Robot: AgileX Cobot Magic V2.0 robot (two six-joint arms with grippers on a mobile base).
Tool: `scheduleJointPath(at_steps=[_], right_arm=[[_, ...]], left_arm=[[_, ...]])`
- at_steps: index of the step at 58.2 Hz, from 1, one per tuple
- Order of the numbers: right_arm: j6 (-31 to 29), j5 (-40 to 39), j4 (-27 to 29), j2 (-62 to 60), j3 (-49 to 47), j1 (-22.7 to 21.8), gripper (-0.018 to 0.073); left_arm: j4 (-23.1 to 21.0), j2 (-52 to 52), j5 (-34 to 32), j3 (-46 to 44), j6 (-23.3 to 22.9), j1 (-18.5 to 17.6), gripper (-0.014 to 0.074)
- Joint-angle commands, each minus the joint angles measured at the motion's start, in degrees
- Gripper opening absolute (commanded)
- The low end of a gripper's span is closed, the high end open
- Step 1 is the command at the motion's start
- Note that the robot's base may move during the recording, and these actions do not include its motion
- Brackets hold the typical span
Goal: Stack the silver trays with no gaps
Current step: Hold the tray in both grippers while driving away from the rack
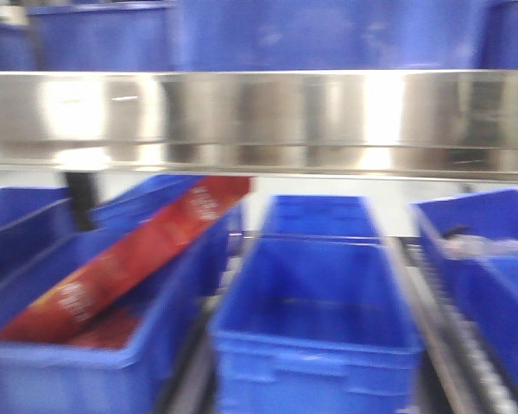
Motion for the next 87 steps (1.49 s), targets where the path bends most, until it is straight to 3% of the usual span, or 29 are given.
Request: scheduleJointPath(at_steps=[1,87], right_arm=[[-0.98,-2.36,1.07,-0.52,-0.52,0.39,-0.0081],[-0.98,-2.36,1.07,-0.52,-0.52,0.39,-0.0081]], left_arm=[[-1.37,-0.67,-2.83,-0.35,0.38,-0.46,-0.0021],[-1.37,-0.67,-2.83,-0.35,0.38,-0.46,-0.0021]])
